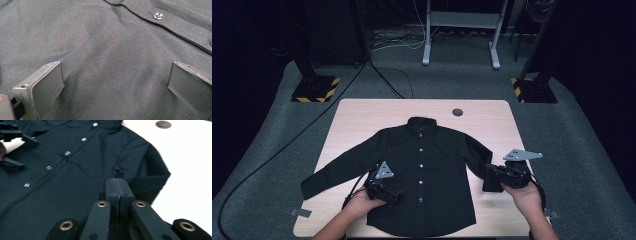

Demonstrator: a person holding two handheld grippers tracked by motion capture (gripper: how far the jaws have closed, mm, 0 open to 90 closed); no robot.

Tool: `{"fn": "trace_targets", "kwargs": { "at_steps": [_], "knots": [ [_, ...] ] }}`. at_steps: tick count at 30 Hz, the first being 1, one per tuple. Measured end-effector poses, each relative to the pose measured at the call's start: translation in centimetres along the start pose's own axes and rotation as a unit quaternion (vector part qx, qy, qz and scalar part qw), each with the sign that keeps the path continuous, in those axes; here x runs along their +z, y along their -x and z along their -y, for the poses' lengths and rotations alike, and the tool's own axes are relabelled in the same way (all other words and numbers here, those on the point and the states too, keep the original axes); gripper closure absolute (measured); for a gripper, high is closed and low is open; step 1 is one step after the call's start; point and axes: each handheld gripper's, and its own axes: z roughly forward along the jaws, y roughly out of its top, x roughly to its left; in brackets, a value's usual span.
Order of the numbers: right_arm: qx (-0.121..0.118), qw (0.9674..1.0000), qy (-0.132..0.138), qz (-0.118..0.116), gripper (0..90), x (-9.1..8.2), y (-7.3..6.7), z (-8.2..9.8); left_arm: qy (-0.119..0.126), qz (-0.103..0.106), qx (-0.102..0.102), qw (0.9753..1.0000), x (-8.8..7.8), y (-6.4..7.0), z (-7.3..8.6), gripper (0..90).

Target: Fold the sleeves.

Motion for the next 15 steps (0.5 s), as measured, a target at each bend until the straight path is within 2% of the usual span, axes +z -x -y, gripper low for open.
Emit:
{"fn": "trace_targets", "kwargs": {
  "at_steps": [15],
  "knots": [
    [-0.029,0.9981,-0.006,-0.054,89.5,2.7,-3.6,-0.7,0.0,0.0,0.0,1.0,0.0,0.0,0.0,0.0]
  ]
}}
